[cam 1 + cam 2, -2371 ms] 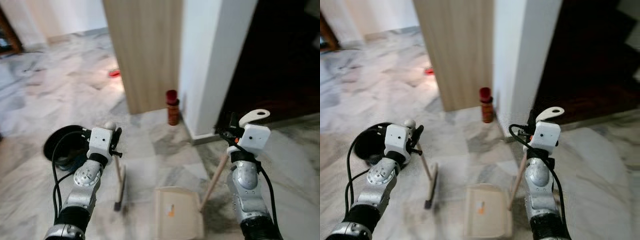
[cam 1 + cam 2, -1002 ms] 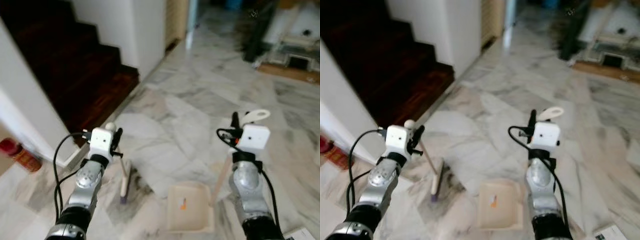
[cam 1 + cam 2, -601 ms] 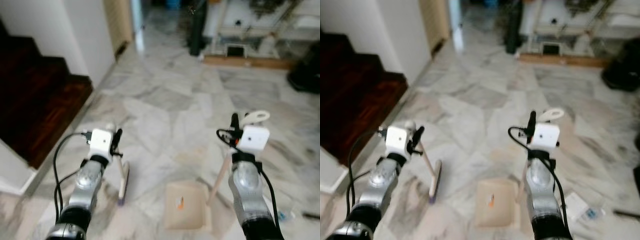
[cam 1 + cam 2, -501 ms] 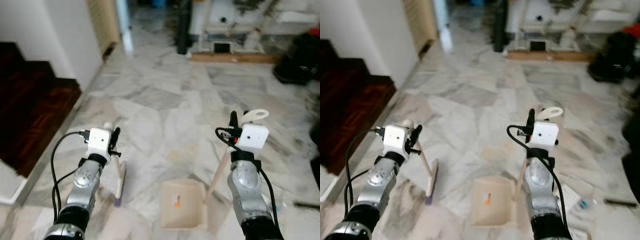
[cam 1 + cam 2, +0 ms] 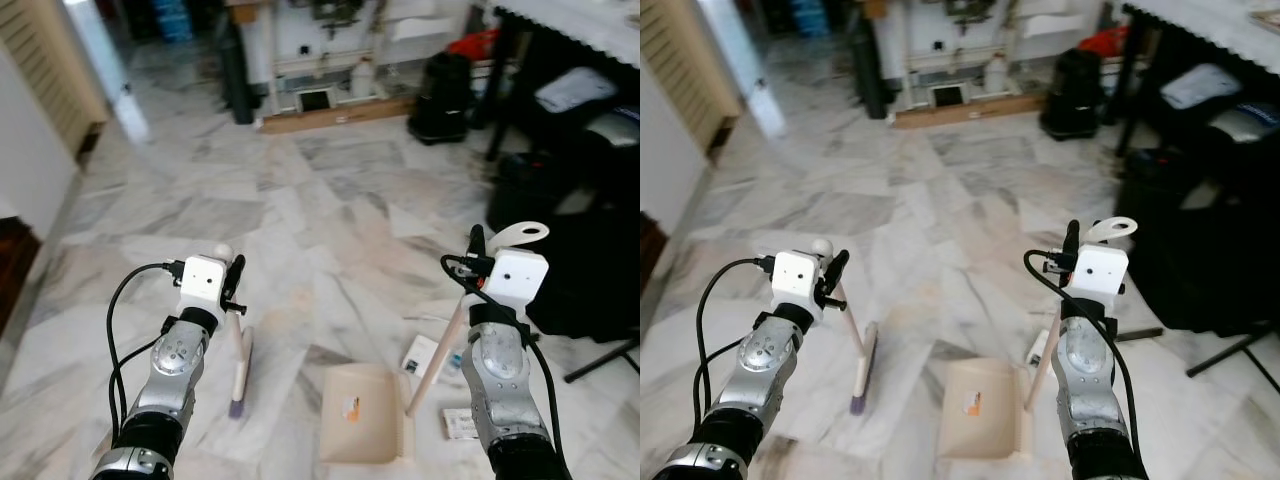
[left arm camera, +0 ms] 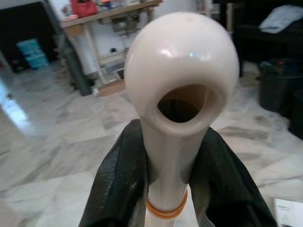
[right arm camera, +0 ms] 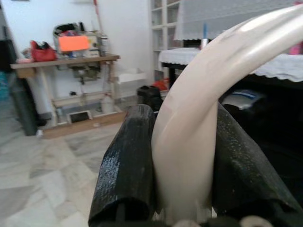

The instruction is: Sweep floor

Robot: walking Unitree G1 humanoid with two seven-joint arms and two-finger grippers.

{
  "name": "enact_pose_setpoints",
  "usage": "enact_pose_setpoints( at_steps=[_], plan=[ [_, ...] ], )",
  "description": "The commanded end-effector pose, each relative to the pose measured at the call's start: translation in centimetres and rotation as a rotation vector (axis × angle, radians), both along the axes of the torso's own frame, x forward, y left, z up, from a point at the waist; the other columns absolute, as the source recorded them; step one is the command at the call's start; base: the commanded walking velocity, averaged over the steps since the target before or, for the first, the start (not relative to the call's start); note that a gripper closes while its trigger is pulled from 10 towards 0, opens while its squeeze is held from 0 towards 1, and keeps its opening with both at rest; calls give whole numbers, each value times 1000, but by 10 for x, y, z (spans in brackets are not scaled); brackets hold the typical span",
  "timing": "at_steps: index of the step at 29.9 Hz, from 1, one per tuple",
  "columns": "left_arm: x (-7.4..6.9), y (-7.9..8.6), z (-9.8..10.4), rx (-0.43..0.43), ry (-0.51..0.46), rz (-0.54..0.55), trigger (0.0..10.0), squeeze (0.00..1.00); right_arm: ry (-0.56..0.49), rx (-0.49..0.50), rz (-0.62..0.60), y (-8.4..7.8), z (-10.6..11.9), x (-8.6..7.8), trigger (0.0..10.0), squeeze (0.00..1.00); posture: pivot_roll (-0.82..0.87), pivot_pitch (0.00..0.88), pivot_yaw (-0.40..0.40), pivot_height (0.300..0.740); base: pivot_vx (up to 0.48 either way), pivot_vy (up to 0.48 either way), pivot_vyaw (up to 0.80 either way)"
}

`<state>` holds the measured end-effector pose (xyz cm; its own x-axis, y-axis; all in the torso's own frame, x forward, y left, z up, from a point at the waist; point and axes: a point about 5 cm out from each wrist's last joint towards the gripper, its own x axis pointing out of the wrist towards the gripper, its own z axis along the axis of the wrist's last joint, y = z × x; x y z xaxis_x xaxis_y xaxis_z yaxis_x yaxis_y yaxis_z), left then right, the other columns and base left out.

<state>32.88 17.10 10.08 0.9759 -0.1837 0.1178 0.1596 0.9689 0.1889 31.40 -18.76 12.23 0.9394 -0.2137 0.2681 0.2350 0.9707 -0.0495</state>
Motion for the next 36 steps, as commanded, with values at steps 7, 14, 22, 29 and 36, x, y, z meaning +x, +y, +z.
enact_pose_setpoints(
  at_steps=[7, 14, 22, 29, 36],
  plan=[
    [3, 4, 12, 13, -59, 2, 10000, 0, -59, 6, 24, 7, 11, 2, 10000, 0, -76, 52, 90, 740, 0, 0, -114],
    [3, 3, 12, 20, -59, 0, 10000, 0, -53, -31, 20, 7, 12, 3, 10000, 0, -77, 46, 90, 740, 0, -114, 0],
    [3, 3, 12, 17, -60, 3, 10000, 0, -47, -8, 6, 5, 10, 2, 10000, 0, -76, 55, 86, 740, 0, -323, 356],
    [3, 3, 12, 18, -61, 5, 10000, 0, -45, -9, 5, 5, 10, 2, 10000, 0, -74, 58, 83, 740, 0, -362, 0],
    [3, 4, 12, 15, -60, 7, 10000, 0, -43, -8, 7, 5, 10, 3, 10000, 0, -73, 60, 82, 740, 0, -378, 0]
  ],
)
